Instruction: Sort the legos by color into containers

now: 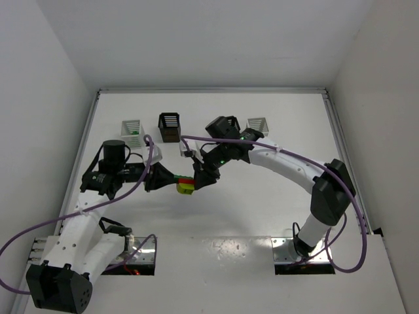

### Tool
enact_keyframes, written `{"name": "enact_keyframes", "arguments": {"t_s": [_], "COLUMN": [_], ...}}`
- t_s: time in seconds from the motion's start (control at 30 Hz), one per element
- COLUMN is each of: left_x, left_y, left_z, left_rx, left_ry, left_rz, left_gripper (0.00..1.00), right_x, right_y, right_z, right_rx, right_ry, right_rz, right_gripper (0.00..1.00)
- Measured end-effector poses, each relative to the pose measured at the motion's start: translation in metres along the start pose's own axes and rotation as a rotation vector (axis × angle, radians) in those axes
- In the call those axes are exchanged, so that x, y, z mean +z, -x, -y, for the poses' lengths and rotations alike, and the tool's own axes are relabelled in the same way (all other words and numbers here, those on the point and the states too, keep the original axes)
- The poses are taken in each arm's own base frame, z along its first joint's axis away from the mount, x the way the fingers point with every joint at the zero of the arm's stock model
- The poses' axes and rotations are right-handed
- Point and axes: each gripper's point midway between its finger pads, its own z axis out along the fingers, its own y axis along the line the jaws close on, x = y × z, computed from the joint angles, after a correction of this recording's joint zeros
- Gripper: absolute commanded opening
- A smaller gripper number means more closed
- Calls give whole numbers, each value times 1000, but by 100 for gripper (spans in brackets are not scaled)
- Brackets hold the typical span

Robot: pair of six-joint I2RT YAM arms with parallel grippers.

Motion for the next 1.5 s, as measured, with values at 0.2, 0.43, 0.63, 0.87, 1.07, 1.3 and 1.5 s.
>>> {"name": "enact_keyframes", "arguments": {"t_s": [0.2, 0.43, 0.63, 0.87, 1.07, 1.3, 1.5], "left_x": [0, 3, 0, -3, -16, -66, -98], "left_y": [2, 1, 10, 11, 7, 47, 54], "left_z": [-2, -8, -22, -61, -91, -170, -241], "left_rx": [2, -25, -55, -138, -162, -166, -219], "left_ry": [9, 47, 175, 367, 546, 925, 1137], "left_rz": [3, -13, 10, 15, -1, -28, -110], "left_gripper": [7, 0, 0, 0, 0, 0, 0], "right_x": [0, 0, 1, 6, 7, 7, 7], "right_y": [1, 0, 3, 3, -1, -13, -26], "right_z": [-1, -1, 8, -4, -8, -10, -5], "right_rx": [31, 94, 86, 68, 38, 28, 32], "right_ry": [-2, -10, -38, 6, 15, -6, -45], "right_rz": [3, 6, 26, 25, 7, -28, -65], "right_gripper": [0, 0, 0, 0, 0, 0, 0]}}
